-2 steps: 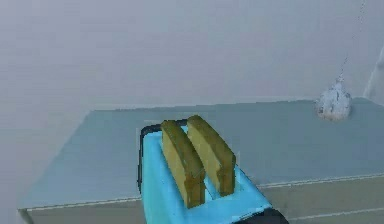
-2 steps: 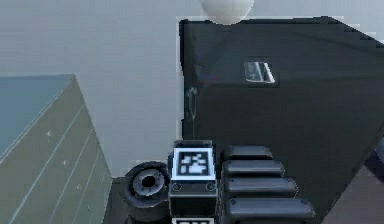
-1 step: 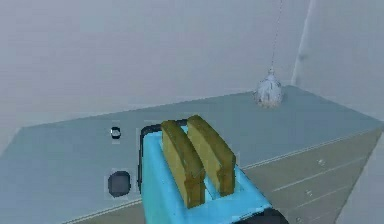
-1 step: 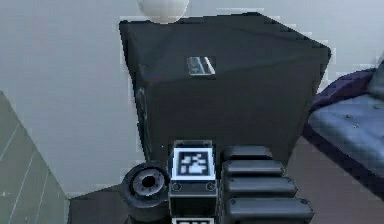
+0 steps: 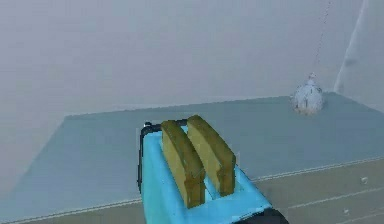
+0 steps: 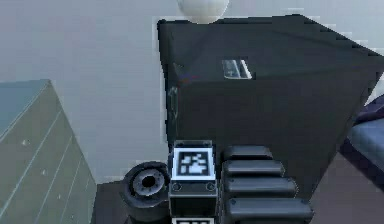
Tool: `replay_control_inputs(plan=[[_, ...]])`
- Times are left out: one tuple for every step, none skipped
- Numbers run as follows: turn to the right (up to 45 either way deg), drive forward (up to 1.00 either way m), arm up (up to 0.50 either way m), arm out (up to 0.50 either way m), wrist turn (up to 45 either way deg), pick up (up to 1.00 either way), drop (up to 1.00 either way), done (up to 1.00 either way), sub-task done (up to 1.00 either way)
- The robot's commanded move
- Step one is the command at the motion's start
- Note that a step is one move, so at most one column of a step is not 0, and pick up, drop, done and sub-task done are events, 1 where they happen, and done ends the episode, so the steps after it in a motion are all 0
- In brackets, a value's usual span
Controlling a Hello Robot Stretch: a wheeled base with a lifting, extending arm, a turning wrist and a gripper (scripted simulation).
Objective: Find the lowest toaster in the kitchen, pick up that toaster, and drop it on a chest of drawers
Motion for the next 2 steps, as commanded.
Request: replay_control_inputs(plan=[[9.0,0.00,0.00,0.00,0.0,0.00,0.00,0.00,0.00],[3.0,0.00,0.00,0.00,0.0,0.00,0.00,0.00,0.00]])
